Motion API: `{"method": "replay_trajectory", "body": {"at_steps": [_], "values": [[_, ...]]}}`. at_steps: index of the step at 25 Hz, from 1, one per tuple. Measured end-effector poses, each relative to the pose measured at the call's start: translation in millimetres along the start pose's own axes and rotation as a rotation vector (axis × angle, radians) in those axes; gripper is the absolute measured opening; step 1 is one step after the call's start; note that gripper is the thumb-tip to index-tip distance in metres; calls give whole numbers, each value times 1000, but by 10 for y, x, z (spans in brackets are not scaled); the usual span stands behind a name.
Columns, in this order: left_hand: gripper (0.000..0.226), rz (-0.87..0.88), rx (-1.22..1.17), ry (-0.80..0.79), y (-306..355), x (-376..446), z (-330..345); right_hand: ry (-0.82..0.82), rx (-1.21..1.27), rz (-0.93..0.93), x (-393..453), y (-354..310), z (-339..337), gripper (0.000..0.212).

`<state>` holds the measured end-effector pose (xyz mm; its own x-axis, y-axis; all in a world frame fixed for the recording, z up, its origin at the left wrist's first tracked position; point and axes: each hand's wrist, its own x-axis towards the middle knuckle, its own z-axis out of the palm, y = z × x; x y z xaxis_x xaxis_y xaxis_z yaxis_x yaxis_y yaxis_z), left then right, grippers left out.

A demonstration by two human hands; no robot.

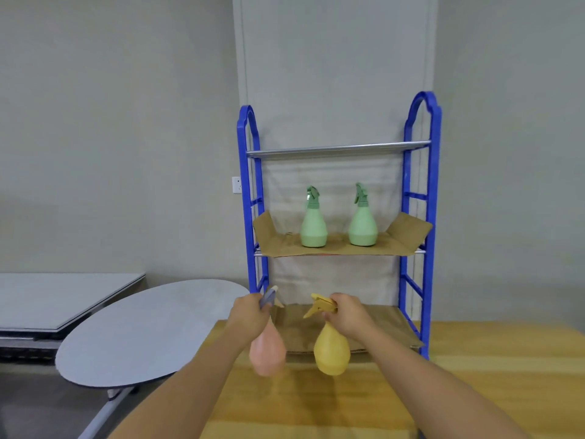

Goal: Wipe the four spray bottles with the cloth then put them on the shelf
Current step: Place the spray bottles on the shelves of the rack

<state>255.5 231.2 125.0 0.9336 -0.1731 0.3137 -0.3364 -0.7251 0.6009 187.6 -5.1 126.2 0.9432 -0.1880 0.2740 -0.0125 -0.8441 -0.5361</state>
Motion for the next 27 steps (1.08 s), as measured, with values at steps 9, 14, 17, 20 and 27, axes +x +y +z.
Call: {"method": "replay_trajectory", "body": {"at_steps": [9,14,17,20,27], "values": [[21,104,-50,-71,698,627,844,138,12,131,507,972,-539,12],[17,67,-136,-120,650,1141,1307,132,39,124,1043,1324,-341,11],[12,68,-199,-154,574,1209,1544,108,74,129,1185,1512,-85,15],[25,67,-301,-158,469,1187,1695,111,187,168,1152,1609,84,38],[84,-75,-388,-432,50,915,1921,249,534,335,763,1658,385,115]]}}
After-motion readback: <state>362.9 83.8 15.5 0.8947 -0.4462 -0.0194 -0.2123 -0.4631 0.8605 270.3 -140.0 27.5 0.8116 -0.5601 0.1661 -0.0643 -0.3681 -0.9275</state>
